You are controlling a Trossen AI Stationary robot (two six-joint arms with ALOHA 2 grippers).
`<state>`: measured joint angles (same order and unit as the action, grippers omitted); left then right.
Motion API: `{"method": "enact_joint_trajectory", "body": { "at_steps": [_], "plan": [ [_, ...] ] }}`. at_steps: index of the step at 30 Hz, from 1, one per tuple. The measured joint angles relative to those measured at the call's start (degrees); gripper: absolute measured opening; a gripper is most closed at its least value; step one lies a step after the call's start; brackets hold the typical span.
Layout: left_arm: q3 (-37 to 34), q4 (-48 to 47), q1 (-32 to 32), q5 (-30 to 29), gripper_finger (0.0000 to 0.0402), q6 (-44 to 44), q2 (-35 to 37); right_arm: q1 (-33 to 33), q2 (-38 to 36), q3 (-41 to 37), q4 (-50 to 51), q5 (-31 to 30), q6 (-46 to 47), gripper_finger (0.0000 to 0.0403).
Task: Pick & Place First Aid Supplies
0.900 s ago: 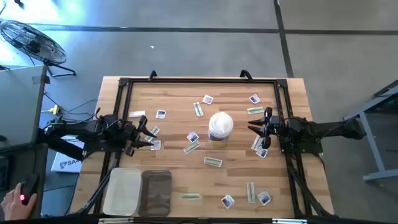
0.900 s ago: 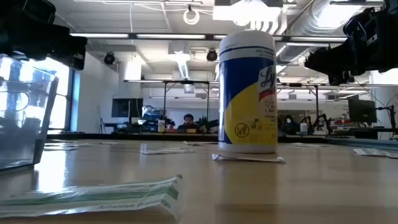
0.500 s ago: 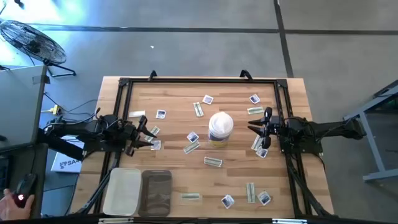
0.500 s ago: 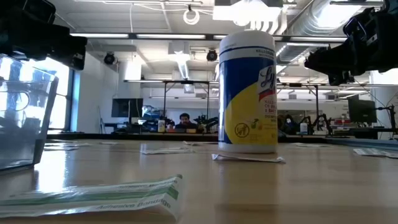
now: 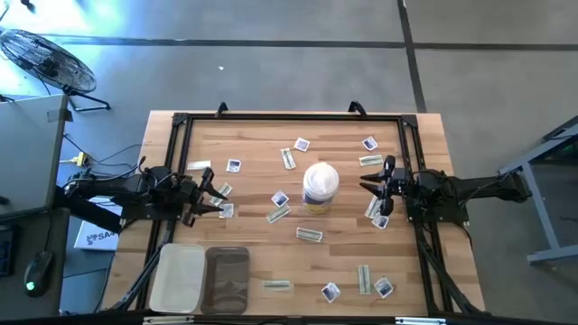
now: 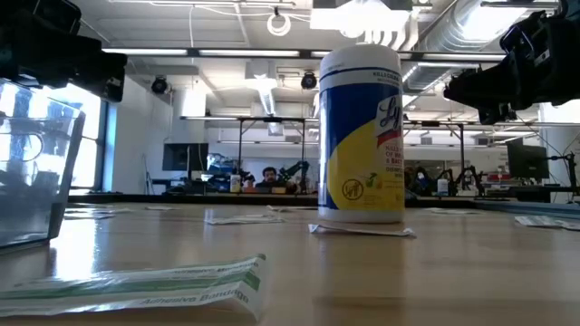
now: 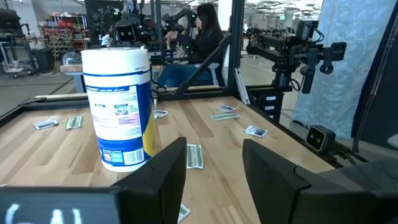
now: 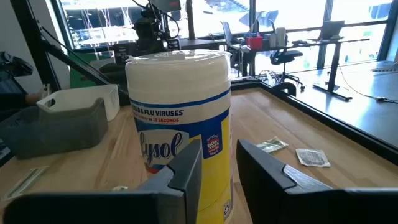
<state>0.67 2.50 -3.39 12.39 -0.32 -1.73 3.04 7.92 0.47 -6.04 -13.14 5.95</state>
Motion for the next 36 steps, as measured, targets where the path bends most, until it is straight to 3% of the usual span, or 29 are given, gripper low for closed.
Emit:
{"method": "enact_joint_trajectory", "body": {
  "at_steps": [30,36],
  "plan": [
    [0.0,0.0,-0.01,0.0,0.0154,0.0,-0.01,0.01,0.0,0.0,-0.01,-0.06,-1.78,0.0094],
    [0.0,0.0,0.01,-0.01,0.0154,0.0,0.01,0.01,-0.02,0.01,-2.04,-2.61,-3.84,0.0094]
  ]
}}
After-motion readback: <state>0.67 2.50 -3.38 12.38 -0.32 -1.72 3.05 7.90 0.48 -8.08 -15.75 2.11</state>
